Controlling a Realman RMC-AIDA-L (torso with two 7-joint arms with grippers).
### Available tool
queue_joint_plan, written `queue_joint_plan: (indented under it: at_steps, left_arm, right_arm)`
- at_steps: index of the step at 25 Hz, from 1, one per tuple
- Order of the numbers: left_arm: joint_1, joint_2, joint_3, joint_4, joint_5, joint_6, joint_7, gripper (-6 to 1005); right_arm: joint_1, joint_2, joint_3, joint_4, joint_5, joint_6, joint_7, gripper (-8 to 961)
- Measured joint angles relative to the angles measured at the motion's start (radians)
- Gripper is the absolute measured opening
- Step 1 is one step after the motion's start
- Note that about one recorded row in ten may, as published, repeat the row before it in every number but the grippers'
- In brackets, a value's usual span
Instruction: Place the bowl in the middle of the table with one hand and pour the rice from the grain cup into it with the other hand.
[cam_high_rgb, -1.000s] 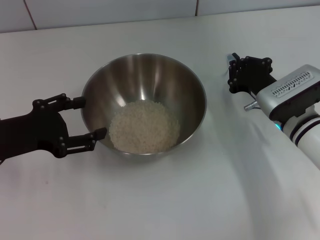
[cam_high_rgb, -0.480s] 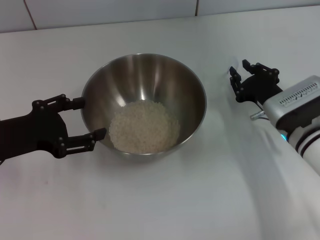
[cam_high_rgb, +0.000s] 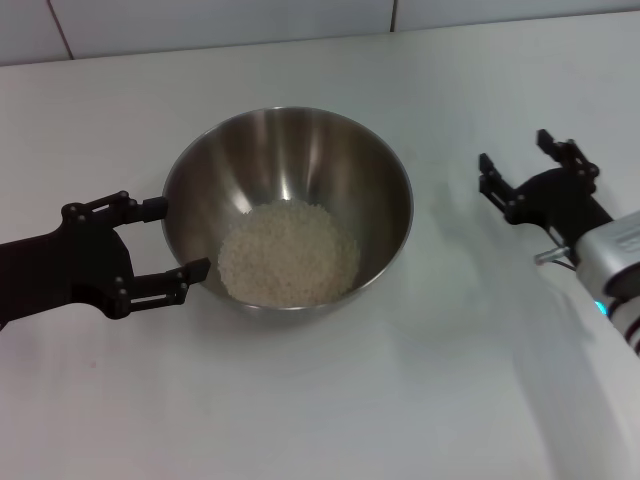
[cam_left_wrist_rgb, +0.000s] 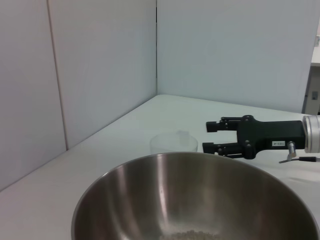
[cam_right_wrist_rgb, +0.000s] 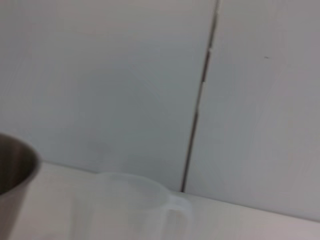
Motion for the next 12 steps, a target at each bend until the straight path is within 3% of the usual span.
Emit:
queue_joint_plan:
  at_steps: [4,6,10,12]
  left_arm:
    - [0.002,0.0,0.0,0.0,0.0,0.0,0.003,842]
    - [0.004,0.0,0.0,0.001,0.0,0.0,0.004,842]
    - [0.006,0.0,-0.001,0.002,0.0,0.0,0.005,842]
    - [0.006,0.0,-0.002,0.002,0.0,0.0,0.005,842]
  right_arm:
    - [-0.035,-0.002,0.035,-0.036,0.018,-0.083,0.138,752]
    - [-0.049,-0.008,0.042,-0.075,0.019,-0.186,0.253,810]
    - [-0.033,-0.035,0.018,-0.227,0.01,-0.447,0.584,810]
    - [0.005,-0.054,-0.049,-0.328,0.008,-0.568,0.714,810]
